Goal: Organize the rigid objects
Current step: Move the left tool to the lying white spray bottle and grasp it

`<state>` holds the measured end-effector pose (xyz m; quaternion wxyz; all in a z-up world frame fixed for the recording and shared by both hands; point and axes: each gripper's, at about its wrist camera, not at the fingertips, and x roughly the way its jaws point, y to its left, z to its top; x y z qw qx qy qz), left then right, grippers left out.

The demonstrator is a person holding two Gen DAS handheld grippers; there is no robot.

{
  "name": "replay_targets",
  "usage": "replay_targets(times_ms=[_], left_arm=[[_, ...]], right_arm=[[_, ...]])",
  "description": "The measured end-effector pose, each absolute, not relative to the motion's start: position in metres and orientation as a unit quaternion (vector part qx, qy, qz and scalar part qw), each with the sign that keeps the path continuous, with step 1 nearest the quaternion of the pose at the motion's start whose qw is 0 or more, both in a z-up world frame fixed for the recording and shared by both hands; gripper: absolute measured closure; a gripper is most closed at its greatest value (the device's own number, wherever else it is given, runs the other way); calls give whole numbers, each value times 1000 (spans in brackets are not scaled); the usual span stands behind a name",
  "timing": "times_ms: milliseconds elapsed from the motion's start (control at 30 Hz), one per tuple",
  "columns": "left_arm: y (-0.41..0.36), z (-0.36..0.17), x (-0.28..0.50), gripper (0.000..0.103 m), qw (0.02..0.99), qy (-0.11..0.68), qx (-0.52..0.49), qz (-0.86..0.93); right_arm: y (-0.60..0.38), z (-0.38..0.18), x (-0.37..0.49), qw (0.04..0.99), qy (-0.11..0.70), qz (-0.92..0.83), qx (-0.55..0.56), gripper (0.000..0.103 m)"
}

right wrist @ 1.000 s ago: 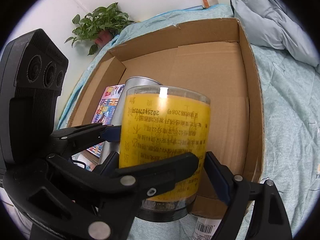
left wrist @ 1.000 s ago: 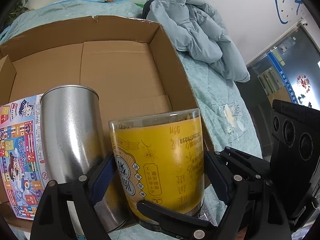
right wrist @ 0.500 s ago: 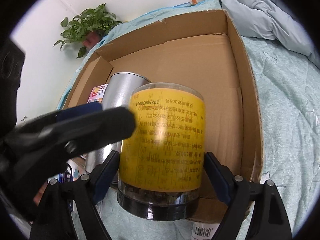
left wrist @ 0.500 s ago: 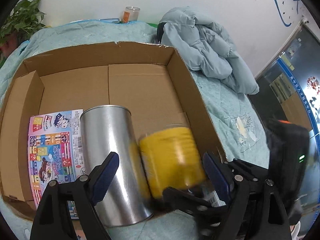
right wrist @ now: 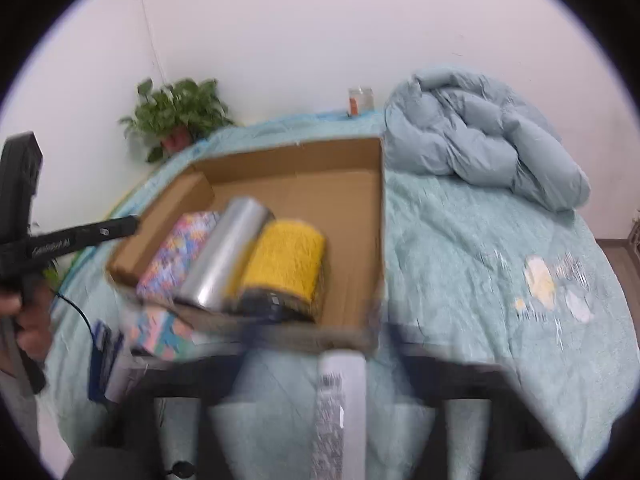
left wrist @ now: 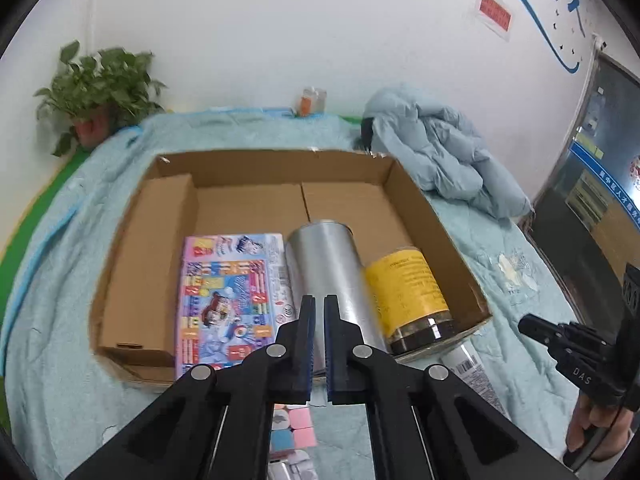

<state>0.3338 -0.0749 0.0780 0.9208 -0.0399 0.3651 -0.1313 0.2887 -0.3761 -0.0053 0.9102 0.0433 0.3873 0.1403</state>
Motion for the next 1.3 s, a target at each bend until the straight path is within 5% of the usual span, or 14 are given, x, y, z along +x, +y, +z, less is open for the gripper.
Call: replay_targets(times_ms=[33, 67, 100, 133, 167, 200, 433, 467, 533, 567, 833, 967, 1100, 1300], left_arm=[[-74, 78, 327, 98, 922, 359, -44, -135], [-73, 79, 319, 73, 923, 359, -42, -131], [-73, 79, 313, 17, 924, 361, -39, -122], [-71, 78, 307, 0, 926, 358, -42, -114], [-68, 77, 298, 1, 932, 339, -58, -113], [-66, 74, 293, 1, 932, 336, -65, -120], [-60, 38, 258, 1, 910, 380, -101, -131], [-62, 34, 251, 1, 908, 384, -102, -135], [-64, 28, 240, 1, 904, 387, -107, -146], [-67, 26, 234, 1, 899, 393, -111, -159], [-96, 21, 221, 1, 864, 424, -122, -242], [-123, -4, 233, 1, 817, 468, -148, -303], [-153, -34, 244, 7, 771, 517, -159, -335], [-180, -61, 251, 20, 736, 562, -155, -343]], right_arm=[[-382, -9, 285, 909, 388, 139, 65, 98], [-384, -11, 279, 908, 387, 140, 78, 98], [-387, -14, 273, 908, 387, 136, 79, 81], [-387, -17, 268, 909, 389, 132, 74, 61], [-387, -22, 264, 908, 392, 129, 70, 8], [-389, -27, 258, 911, 387, 123, 70, 1], [-378, -80, 253, 874, 466, 137, 30, 7], [-374, -87, 252, 869, 475, 138, 16, 18], [-365, -102, 250, 856, 503, 121, -25, 57], [-362, -106, 249, 855, 504, 116, -31, 60], [-371, -100, 215, 859, 500, 105, -44, 60], [-355, -102, 188, 860, 479, 107, -140, 60], [-352, -87, 165, 866, 455, 191, -78, 42], [-371, -92, 171, 844, 492, 208, 40, 42]])
